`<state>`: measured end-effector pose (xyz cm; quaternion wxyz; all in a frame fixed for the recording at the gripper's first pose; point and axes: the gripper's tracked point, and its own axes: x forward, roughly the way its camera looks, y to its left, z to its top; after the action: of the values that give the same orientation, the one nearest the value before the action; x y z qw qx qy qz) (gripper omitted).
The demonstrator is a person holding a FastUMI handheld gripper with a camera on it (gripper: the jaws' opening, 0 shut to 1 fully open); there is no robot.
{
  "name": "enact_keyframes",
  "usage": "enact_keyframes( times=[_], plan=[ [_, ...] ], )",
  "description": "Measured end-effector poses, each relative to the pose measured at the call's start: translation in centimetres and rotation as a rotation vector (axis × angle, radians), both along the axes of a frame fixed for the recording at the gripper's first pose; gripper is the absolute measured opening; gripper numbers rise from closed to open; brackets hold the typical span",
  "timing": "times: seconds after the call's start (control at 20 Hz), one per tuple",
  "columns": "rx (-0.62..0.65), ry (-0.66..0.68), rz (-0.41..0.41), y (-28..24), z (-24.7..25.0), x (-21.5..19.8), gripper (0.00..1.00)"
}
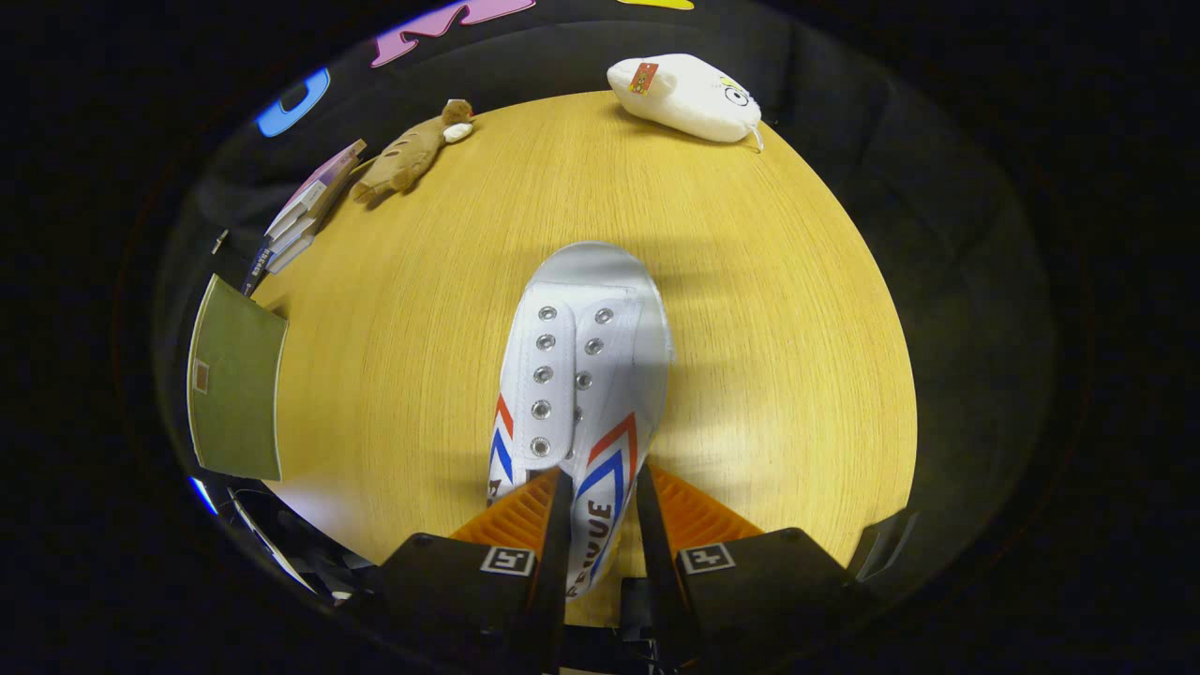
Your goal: Open the storage box then place both shoes into the box .Put the left shoe in first, then the right shoe, with the right side of both shoes facing outward in a uniform manner.
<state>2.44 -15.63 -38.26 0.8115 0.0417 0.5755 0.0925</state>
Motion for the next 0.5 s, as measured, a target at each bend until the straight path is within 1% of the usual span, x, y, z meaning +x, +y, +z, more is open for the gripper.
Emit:
enact_keyframes(
  times=[0.05, 0.15, 0.3, 0.35, 0.4, 0.5],
  plan=[
    [-0.004, 0.000, -0.006, -0.2, -0.2, 0.1, 0.38],
    [-0.010, 0.002, -0.056, -0.4, 0.0, 0.2, 0.24],
    [-0.006, -0.016, -0.068, -0.5, 0.3, 0.2, 0.10],
    [-0.003, -0.035, -0.087, -0.5, 0.2, 0.4, 0.10],
    [0.012, -0.049, -0.108, -0.5, 0.5, 0.6, 0.06],
    [0.050, -0.039, -0.128, 1.0, 1.4, -0.1, 0.06]
  ],
)
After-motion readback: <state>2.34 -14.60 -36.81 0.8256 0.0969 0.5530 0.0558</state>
